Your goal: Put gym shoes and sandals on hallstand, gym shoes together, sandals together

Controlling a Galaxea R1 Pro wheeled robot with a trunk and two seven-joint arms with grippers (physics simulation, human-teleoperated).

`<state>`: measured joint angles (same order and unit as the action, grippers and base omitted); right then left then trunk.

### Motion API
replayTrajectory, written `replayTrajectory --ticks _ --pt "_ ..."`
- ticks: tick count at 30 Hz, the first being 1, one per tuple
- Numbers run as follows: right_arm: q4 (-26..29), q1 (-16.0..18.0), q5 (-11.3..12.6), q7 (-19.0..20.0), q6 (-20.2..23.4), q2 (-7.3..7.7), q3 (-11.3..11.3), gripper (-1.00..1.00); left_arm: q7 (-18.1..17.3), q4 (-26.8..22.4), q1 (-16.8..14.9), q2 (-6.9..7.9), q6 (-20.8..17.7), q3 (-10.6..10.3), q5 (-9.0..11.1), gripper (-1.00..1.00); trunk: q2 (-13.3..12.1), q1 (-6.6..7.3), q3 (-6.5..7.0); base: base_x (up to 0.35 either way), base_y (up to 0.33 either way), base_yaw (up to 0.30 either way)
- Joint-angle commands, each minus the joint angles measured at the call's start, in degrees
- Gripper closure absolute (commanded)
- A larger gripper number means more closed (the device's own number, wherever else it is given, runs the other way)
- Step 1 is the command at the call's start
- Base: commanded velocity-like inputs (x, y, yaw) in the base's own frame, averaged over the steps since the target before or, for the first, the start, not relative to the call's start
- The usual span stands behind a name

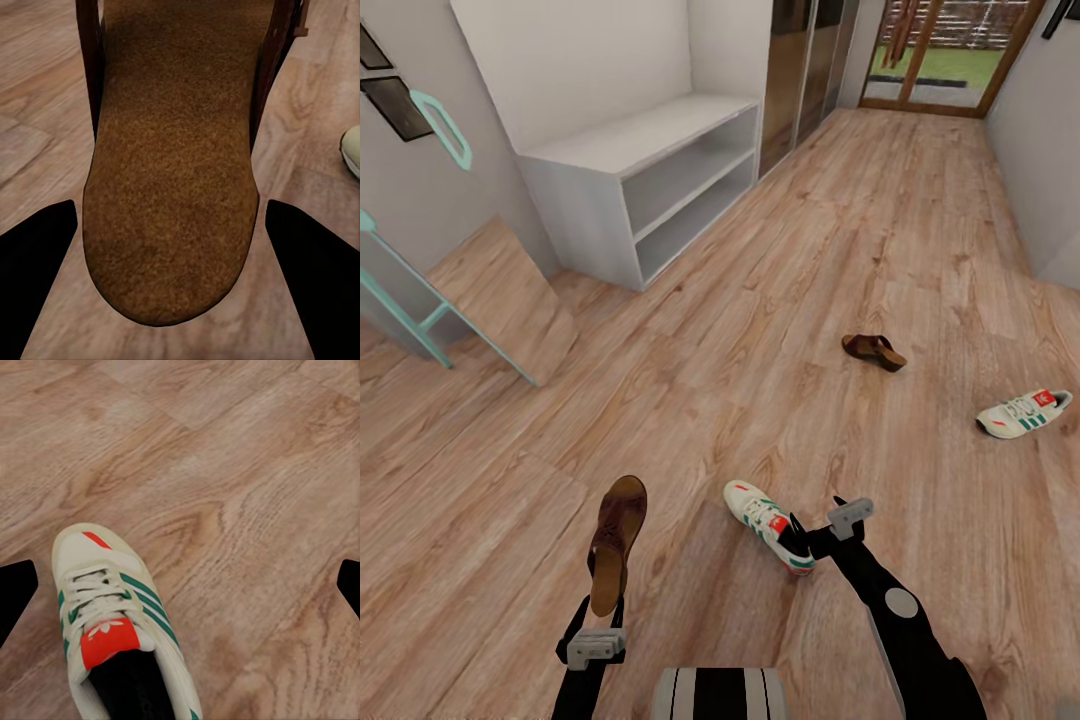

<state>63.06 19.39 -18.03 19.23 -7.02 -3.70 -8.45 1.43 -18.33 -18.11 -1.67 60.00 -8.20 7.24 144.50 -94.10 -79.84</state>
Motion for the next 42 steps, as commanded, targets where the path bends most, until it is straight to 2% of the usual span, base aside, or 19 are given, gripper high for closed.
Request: replayTrajectory --ticks 1,22,29,36,39,40,42 --pt "-0.01 -0.01 0.0 0.0 0.0 0.0 0.0 -1.0 -0.03 0.01 0.0 0.0 0.0 0.0 -0.03 1.0 0.0 0.0 0.0 0.0 0.0 0.053" --pt "-0.02 -0.07 0.02 0.17 -0.06 0.07 -0.11 -1.0 -0.06 0.01 0.0 0.0 0.0 0.09 -0.01 1.0 0.0 0.0 0.0 0.0 0.0 0.016" --pt "0.02 -1.99 0.15 0.3 -0.36 0.53 -0.47 -1.0 -0.24 0.03 -0.08 0.05 0.0 0.19 0.29 1.0 0.0 0.0 0.0 0.0 0.0 0.001" --pt "0.89 -5.45 0.17 0.42 -1.38 0.97 -2.56 -1.0 -1.3 -0.01 -1.02 0.09 -0.11 0.11 0.62 1.0 0.0 0.0 0.0 0.0 0.0 0.0" --pt "1.03 -7.38 0.15 0.72 -2.55 1.1 -4.93 -1.0 -2.64 -0.04 -2.65 0.08 -2.11 0.13 0.74 1.0 0.0 0.0 0.0 0.0 0.0 0.0" --pt "1.03 -7.38 0.15 0.72 -2.55 1.1 -4.93 -1.0 -2.64 -0.04 -2.65 0.08 -2.11 0.13 0.74 1.0 0.0 0.0 0.0 0.0 0.0 0.0" --pt "0.86 -8.79 0.14 1.13 -4.02 1.15 -6.32 -1.0 -3.44 -0.07 -3.91 0.05 -3.79 0.15 0.83 1.0 0.0 0.0 0.0 0.0 0.0 0.0"
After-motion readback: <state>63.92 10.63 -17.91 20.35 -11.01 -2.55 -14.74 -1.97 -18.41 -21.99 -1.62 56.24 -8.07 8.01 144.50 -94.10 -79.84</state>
